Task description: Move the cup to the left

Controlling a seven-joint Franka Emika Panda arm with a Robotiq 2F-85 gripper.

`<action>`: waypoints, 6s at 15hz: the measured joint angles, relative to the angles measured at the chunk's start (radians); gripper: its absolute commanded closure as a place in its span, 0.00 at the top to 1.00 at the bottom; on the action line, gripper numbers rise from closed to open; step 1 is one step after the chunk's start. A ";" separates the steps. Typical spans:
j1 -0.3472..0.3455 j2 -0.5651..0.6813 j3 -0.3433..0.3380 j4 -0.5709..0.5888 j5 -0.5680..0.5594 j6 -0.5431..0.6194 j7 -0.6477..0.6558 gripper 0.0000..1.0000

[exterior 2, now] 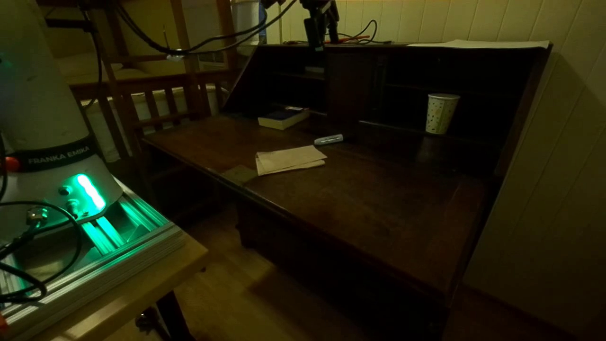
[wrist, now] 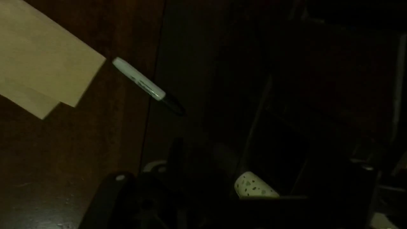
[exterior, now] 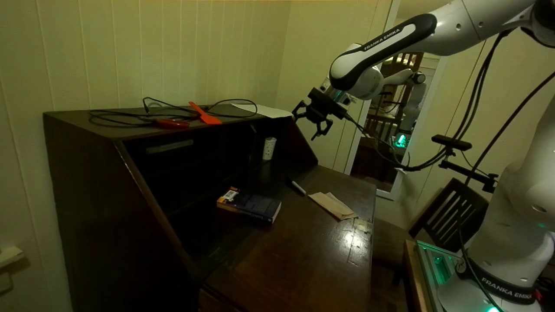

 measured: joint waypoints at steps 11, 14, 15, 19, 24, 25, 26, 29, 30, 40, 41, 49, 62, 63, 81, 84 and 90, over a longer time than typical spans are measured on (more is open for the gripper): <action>-0.014 0.406 -0.113 0.399 0.000 0.073 -0.021 1.00; -0.028 0.494 -0.137 0.490 0.000 0.054 -0.017 1.00; -0.031 0.508 -0.138 0.505 0.000 0.052 -0.017 1.00; -0.030 0.515 -0.139 0.521 0.000 0.045 -0.016 1.00; -0.021 0.526 -0.152 0.525 -0.001 0.081 0.005 1.00; -0.018 0.535 -0.157 0.527 -0.001 0.086 0.018 1.00; -0.017 0.545 -0.162 0.530 -0.001 0.089 0.030 1.00; -0.017 0.589 -0.173 0.560 -0.001 0.090 0.061 1.00; -0.017 0.605 -0.176 0.576 -0.001 0.091 0.068 1.00; -0.048 0.779 -0.176 0.776 0.002 0.101 0.132 1.00; -0.052 0.797 -0.176 0.796 0.004 0.101 0.138 1.00; -0.109 0.904 -0.142 0.942 0.025 0.100 0.160 1.00; -0.146 1.011 -0.106 1.113 0.025 0.051 0.159 0.99; -0.146 1.016 -0.106 1.120 0.025 0.044 0.159 0.71; -0.152 1.036 -0.124 1.168 0.012 -0.119 0.050 0.01; -0.152 1.025 -0.142 1.168 0.009 -0.150 0.025 0.01; -0.149 1.013 -0.200 1.168 -0.013 -0.198 0.015 0.01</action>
